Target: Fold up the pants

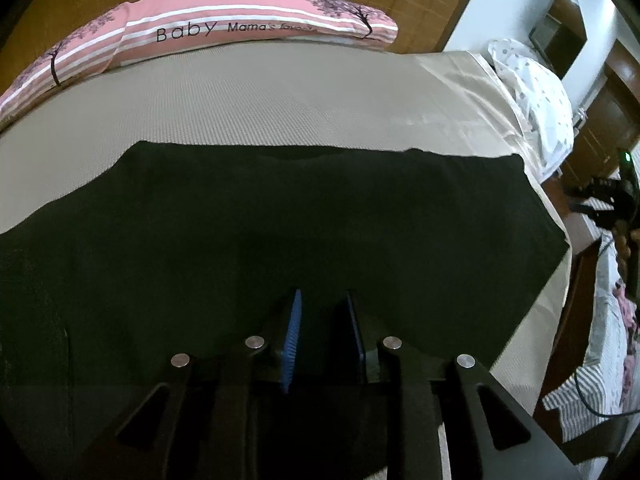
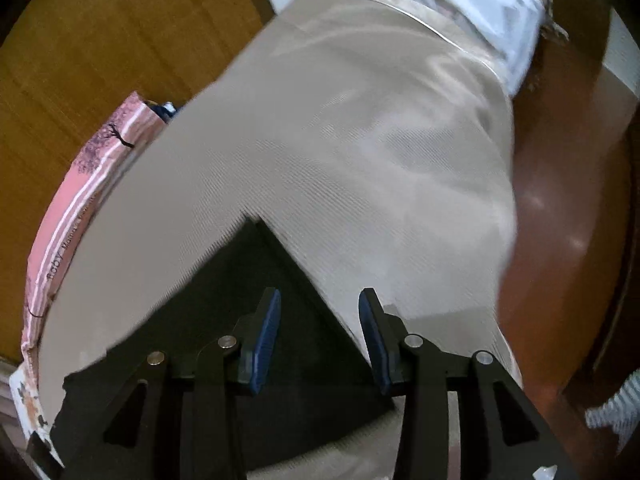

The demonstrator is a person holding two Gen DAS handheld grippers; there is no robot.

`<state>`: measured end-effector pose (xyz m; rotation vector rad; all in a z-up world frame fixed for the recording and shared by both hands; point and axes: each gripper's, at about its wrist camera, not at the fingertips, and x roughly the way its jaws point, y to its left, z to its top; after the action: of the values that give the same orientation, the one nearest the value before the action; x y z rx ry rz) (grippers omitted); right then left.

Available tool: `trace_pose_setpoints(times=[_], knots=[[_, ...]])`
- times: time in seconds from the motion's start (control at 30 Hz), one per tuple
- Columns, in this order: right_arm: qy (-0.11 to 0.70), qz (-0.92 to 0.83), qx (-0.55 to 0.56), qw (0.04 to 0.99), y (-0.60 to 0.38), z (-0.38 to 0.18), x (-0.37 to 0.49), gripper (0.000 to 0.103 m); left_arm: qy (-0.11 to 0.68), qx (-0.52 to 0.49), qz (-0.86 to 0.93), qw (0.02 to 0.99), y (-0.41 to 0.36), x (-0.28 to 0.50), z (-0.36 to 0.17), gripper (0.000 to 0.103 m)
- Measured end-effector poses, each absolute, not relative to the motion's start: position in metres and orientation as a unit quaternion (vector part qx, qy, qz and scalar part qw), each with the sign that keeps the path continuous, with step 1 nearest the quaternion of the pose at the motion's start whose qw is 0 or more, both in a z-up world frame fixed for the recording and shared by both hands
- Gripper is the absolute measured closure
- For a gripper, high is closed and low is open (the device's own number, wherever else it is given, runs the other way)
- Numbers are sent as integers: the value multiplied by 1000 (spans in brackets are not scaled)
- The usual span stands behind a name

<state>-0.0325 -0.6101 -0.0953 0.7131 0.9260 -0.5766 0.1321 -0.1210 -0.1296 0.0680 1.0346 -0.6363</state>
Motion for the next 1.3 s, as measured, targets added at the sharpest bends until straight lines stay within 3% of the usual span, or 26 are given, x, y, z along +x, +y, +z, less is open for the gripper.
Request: trace_pose_setpoints(times=[0.4, 0.5, 0.6, 0.97, 1.07, 1.3], knots=[[438, -264, 378, 772, -586, -131, -77, 65, 485, 36, -299, 821, -116, 107, -130, 72], [430, -265, 381, 775, -586, -130, -76, 75, 483, 37, -298, 822, -116, 105, -130, 71], [403, -266, 383, 788, -586, -120, -77, 76, 482, 39, -297, 824, -117, 104, -130, 71], [431, -271, 387, 768, -583, -144, -66, 75, 481, 42, -298, 823, -119, 102, -131, 70], [427, -255, 390, 775, -580, -142, -61, 98, 481, 43, -298, 823, -119, 103, -131, 70], [411, -285, 335, 799, -562, -118, -72, 100, 482, 41, -302, 822, -116, 101, -132, 70]])
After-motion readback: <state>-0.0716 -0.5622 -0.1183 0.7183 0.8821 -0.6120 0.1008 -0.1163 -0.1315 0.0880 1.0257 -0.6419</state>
